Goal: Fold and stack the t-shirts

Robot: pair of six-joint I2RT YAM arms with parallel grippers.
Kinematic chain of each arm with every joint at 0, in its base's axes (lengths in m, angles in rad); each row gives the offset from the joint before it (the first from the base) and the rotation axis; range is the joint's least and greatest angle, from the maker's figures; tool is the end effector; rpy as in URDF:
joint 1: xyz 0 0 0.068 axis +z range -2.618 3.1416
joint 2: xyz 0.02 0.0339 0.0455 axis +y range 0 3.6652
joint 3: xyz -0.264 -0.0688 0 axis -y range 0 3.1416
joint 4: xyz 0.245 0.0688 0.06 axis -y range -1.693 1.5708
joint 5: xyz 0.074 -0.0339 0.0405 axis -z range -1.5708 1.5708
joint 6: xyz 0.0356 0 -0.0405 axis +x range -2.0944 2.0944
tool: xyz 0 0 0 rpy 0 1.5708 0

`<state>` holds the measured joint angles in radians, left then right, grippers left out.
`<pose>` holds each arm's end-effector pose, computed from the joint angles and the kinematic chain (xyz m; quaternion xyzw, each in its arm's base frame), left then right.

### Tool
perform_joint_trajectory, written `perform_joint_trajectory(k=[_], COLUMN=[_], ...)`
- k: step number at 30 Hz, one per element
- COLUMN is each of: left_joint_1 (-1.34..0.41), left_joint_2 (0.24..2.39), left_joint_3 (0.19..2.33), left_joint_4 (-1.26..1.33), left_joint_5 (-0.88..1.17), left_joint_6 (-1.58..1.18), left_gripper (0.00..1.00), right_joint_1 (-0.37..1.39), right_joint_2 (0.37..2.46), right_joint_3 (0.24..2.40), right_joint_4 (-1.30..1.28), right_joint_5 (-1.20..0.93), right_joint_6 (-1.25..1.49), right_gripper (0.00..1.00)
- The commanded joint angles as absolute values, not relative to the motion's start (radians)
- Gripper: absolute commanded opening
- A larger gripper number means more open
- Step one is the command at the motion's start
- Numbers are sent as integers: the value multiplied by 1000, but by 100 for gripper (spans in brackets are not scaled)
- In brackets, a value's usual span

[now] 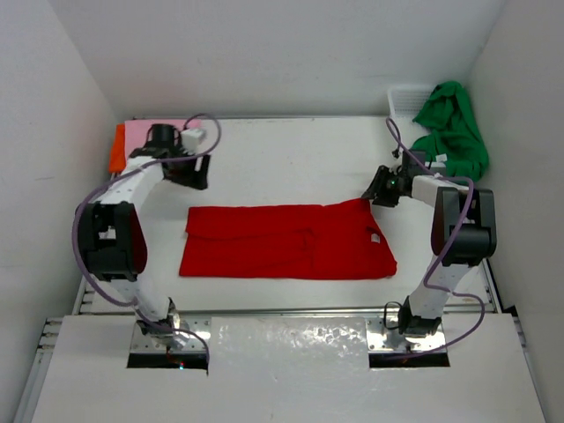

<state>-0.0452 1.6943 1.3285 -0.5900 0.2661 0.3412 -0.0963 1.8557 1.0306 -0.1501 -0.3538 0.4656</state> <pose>0.3645 -0.0259 0.2554 0.2208 0.9194 -0.0808 0.3154 0.3643 -0.0228 0.1387 0.2113 0.9185 0.2184 0.2530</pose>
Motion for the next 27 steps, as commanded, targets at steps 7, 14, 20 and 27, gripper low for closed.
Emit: perform_joint_trajectory(k=[7, 14, 20, 27], left_joint_1=[95, 94, 94, 107], left_joint_2=[1761, 1882, 1879, 1824], left_joint_3=[1181, 1170, 1123, 1060], left_joint_4=[-492, -483, -491, -419], left_joint_5=[327, 331, 362, 284], left_joint_6=[347, 367, 416, 408], left_gripper=[78, 76, 25, 0], right_joint_1=[-86, -78, -77, -81], right_joint_2=[1845, 1862, 1862, 1798], right_joint_3=[1051, 1034, 1020, 985], right_joint_4=[-141, -121, -74, -12], right_joint_5=[-354, -348, -342, -184], right_joint_6=[445, 456, 494, 544], right_gripper=[44, 38, 4, 0])
